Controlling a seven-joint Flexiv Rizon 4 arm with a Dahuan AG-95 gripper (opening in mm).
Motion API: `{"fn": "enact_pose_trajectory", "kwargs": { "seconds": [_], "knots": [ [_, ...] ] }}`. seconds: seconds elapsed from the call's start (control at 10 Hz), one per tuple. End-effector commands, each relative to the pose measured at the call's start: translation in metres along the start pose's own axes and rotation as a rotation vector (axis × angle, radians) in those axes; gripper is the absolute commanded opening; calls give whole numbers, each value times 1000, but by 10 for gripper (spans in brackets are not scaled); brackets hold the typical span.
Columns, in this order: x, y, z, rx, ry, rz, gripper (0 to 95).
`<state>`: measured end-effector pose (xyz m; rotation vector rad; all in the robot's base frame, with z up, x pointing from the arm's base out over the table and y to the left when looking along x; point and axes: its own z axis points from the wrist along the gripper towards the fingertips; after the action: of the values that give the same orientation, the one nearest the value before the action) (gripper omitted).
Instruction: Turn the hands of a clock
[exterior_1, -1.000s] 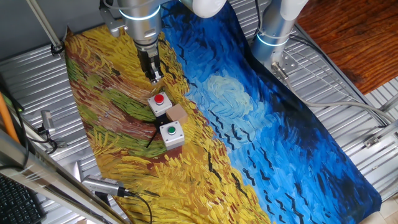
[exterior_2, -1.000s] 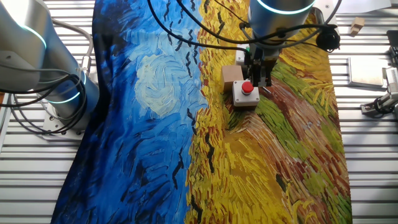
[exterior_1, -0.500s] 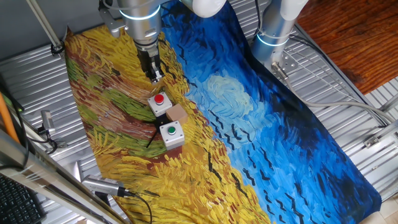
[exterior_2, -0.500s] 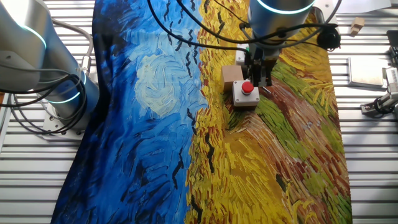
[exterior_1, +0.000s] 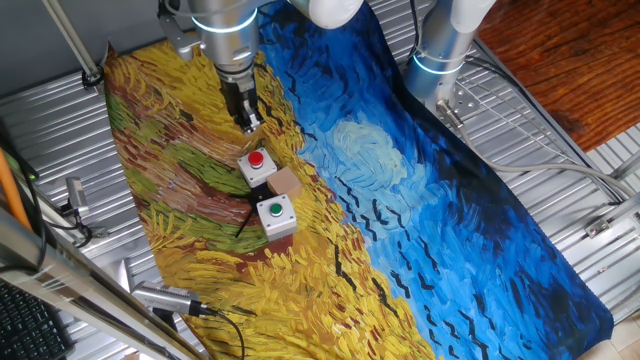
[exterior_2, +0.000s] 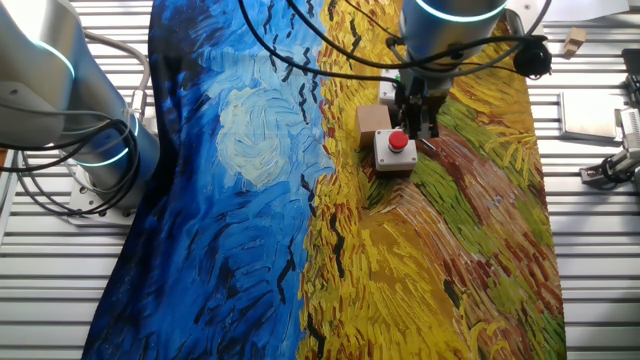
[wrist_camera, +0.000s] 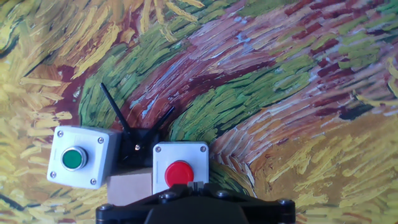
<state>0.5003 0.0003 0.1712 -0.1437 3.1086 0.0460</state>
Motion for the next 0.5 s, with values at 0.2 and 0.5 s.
{"fn": "enact_pose_trajectory", "kwargs": {
  "seconds": [0.2, 0.5],
  "knots": [
    [-13, 3, 6, -5, 1, -85, 0],
    [-54, 9, 5, -5, 0, -103, 0]
  ]
}}
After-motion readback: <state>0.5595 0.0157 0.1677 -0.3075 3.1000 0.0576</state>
